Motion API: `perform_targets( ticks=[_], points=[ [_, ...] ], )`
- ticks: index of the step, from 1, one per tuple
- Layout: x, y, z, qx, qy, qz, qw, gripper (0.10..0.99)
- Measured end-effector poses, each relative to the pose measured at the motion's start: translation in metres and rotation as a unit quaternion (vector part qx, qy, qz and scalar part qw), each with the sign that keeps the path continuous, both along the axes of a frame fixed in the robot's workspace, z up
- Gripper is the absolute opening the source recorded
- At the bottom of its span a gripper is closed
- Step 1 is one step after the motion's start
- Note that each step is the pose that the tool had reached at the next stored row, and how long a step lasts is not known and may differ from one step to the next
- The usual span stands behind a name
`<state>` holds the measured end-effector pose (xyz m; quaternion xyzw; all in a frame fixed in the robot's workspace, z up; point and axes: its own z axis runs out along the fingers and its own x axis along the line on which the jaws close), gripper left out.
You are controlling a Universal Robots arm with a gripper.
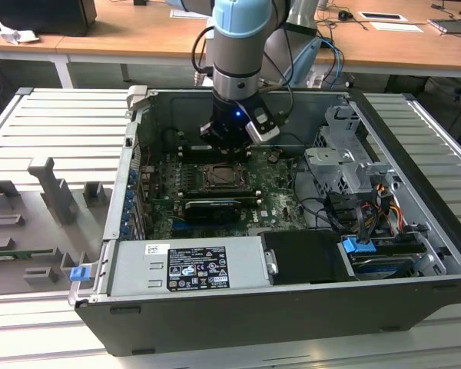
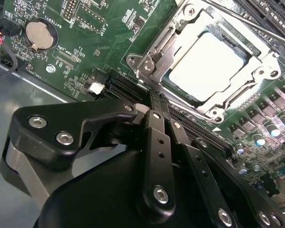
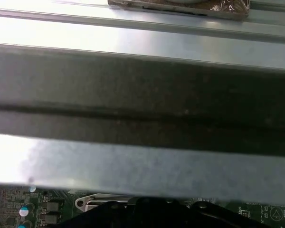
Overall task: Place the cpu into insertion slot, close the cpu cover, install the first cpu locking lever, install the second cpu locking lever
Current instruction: 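Install the first cpu locking lever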
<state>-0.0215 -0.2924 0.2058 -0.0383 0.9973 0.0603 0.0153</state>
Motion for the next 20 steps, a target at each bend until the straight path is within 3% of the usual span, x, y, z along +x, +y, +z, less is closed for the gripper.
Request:
perform_targets(
  ticks=[20],
  points=[
    [0.001,-0.0003,-0.0024,-0.0021,0.0,0.0,1.0,0.106]
  ],
)
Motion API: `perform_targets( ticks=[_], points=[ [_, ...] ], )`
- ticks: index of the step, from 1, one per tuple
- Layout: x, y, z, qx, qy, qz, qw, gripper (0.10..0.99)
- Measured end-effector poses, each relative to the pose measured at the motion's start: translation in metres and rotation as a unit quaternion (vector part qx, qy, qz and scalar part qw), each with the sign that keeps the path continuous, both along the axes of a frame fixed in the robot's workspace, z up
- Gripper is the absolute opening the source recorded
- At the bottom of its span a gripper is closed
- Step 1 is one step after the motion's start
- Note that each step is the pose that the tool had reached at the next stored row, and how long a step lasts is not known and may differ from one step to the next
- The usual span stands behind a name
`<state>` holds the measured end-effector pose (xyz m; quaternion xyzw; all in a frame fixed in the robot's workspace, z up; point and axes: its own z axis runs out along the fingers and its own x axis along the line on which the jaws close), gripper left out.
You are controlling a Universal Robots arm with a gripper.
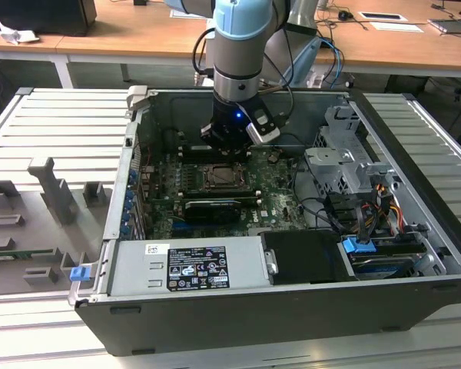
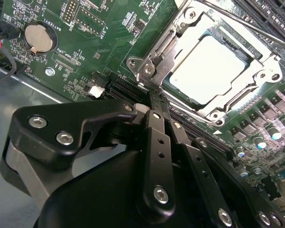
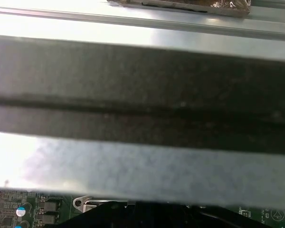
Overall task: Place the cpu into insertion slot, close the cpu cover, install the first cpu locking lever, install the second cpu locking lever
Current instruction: 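Install the first cpu locking lever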
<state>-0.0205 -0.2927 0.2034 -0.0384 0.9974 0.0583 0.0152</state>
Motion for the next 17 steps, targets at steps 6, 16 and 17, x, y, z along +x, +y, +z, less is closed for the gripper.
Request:
perform_targets(
  ticks=[6,16,17],
  points=[
    [0.0001,0.0,0.0001,-0.0014,0.0001,0.0,1.0,0.106],
    [0.0004,-0.0001,-0.0022,-0.0051,0.0002,0.0,1.0,0.106],
    [0.0006,-0.0001,-0.0023,-0.0051,0.0001,0.0,1.0,0.106]
  ],
)
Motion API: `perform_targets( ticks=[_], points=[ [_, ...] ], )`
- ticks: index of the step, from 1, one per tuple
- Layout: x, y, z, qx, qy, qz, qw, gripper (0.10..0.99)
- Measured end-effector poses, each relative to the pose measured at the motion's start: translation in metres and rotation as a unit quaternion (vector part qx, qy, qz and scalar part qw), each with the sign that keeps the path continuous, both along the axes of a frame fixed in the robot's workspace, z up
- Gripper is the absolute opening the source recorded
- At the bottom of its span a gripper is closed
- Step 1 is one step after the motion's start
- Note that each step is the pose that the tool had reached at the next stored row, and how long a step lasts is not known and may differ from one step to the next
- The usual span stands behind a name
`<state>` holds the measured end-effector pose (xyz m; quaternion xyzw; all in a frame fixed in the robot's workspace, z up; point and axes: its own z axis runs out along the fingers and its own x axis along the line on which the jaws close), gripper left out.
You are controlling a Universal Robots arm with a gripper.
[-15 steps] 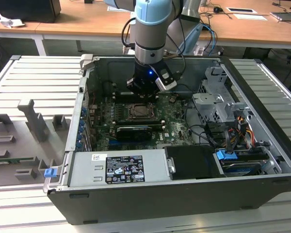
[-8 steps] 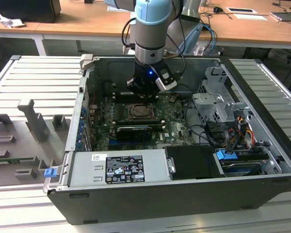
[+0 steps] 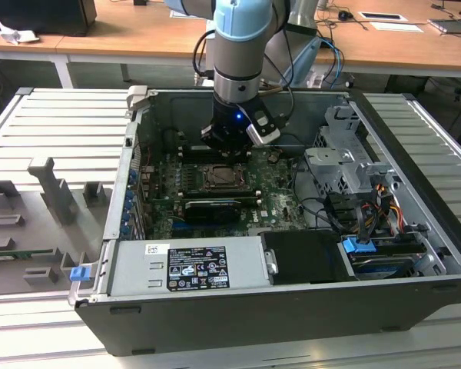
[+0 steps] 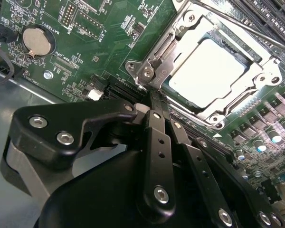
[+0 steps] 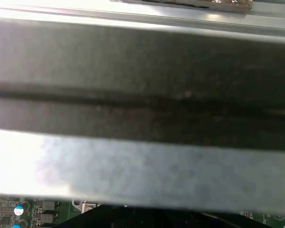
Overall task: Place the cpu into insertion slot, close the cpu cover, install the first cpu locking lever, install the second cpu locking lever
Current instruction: 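Install the first cpu locking lever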
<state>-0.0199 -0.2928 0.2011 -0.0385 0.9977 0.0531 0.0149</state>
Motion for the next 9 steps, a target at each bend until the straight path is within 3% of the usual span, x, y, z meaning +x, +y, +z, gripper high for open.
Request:
perform_targets(
  ticks=[5,9],
  points=[
    [0.0002,0.0001,-0.0001,0.0002,-0.0001,0.0,1.0,0.106],
    [0.0002,0.0001,0.0045,0.0002,-0.0001,0.0,1.0,0.106]
  ],
)
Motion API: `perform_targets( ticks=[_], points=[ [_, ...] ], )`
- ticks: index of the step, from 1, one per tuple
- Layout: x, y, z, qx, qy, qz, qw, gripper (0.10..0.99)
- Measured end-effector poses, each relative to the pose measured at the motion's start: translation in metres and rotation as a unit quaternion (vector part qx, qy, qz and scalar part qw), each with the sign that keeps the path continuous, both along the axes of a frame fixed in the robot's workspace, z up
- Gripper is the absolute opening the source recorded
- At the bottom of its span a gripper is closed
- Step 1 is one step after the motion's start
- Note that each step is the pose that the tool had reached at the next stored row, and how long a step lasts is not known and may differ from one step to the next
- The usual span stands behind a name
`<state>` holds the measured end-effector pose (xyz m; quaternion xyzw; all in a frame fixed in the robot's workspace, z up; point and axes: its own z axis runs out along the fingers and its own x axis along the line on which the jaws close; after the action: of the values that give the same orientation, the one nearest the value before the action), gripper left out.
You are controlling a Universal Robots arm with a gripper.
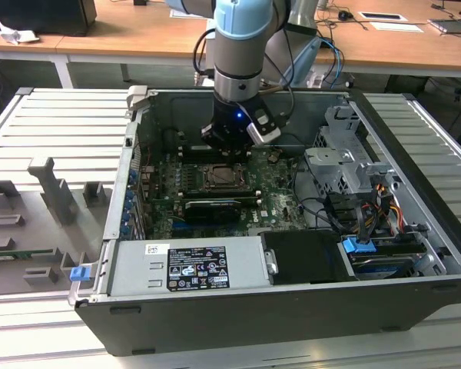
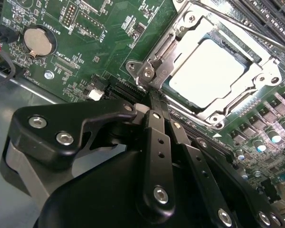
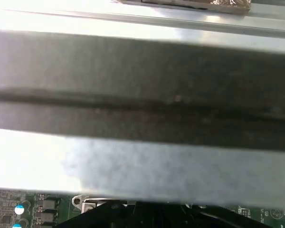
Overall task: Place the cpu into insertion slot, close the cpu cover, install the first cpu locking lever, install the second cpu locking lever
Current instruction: 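Install the first cpu locking lever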
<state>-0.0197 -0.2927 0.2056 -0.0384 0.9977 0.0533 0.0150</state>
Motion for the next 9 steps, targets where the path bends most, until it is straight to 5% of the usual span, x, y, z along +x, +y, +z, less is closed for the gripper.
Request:
perform_targets(
  ticks=[5,9],
  points=[
    [0.0,0.0,0.0112,-0.0004,0.0001,0.0,1.0,0.106],
    [0.0,-0.0016,0.0114,-0.0004,0.0,0.0,1.0,0.106]
  ],
)
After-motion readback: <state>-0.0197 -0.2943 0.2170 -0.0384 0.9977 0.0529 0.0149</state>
